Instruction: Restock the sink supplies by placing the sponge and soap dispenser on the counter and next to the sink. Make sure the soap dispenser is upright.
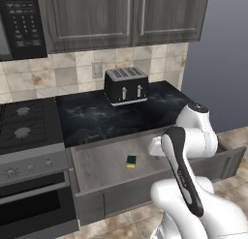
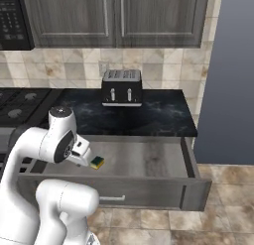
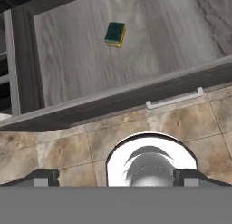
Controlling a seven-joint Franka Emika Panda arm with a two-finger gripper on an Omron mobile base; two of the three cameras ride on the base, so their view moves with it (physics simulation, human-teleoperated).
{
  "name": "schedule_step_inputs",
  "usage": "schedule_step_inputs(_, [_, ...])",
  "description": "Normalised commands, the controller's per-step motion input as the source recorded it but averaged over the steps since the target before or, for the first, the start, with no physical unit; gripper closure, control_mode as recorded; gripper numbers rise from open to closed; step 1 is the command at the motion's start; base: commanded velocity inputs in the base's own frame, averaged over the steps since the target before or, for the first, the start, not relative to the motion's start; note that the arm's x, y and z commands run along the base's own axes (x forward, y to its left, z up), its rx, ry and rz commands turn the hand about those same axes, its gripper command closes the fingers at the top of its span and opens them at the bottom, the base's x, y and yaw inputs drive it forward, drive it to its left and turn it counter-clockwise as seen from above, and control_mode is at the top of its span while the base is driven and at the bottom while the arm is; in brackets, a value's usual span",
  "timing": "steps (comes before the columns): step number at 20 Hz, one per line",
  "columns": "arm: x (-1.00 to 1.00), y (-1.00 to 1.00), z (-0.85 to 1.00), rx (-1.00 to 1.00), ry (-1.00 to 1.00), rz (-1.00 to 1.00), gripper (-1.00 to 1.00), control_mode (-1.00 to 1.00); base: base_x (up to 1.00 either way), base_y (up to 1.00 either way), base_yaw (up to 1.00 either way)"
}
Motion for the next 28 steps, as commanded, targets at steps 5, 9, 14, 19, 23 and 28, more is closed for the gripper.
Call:
schedule_step_inputs(5, [0.9,0.4,-0.71,-0.03,0.04,0.03,-1.0,-1.0,0.0,0.0,0.0])
schedule_step_inputs(9, [0.84,0.18,-0.71,0.0,0.1,0.09,-1.0,-1.0,0.0,0.0,0.0])
schedule_step_inputs(14, [0.68,0.0,-0.58,0.0,0.06,0.11,-1.0,-1.0,0.0,0.0,0.0])
schedule_step_inputs(19, [0.37,0.0,-0.37,0.0,0.02,0.11,-1.0,-1.0,0.0,0.0,0.0])
schedule_step_inputs(23, [0.04,0.0,-0.5,0.0,0.01,0.09,-1.0,-1.0,0.0,0.0,0.0])
schedule_step_inputs(28, [-0.07,-0.01,-0.38,0.0,0.0,0.02,-1.0,-1.0,0.0,0.0,0.0])
